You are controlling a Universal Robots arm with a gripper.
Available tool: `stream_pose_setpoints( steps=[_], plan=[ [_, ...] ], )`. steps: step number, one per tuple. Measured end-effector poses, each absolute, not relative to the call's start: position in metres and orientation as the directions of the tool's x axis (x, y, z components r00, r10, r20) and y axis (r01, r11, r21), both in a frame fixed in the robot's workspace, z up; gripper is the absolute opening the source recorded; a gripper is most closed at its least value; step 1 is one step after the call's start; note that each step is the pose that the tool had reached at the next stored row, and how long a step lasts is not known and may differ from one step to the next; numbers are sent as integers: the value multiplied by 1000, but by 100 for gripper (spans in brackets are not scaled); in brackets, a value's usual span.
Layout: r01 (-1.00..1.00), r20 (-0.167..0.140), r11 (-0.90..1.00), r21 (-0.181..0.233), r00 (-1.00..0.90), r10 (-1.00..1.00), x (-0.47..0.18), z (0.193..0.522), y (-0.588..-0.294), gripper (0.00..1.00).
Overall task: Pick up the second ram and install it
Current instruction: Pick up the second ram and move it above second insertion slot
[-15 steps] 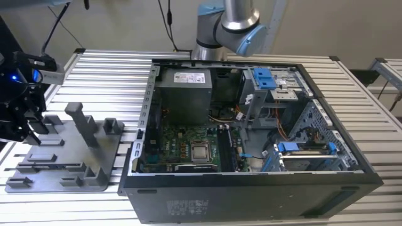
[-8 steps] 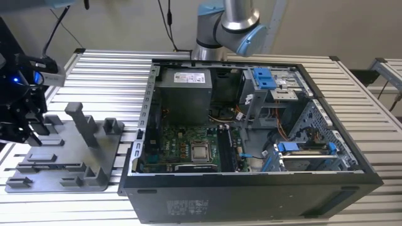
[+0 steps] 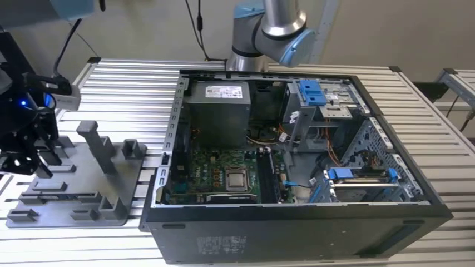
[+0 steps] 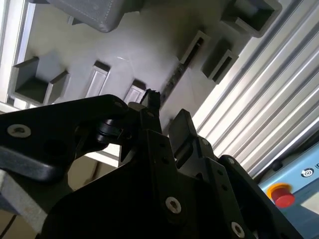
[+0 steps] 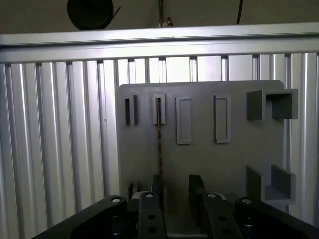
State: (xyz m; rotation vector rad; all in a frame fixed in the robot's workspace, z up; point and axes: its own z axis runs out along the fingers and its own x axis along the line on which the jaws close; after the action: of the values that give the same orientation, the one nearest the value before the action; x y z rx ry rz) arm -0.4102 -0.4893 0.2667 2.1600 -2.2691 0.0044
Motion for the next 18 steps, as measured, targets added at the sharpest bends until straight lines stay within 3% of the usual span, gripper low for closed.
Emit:
stream_pose_setpoints(
  steps=[18],
  plan=[
    [-999,8,49,4,-49,-999,-410,244,-493,36]
  ],
)
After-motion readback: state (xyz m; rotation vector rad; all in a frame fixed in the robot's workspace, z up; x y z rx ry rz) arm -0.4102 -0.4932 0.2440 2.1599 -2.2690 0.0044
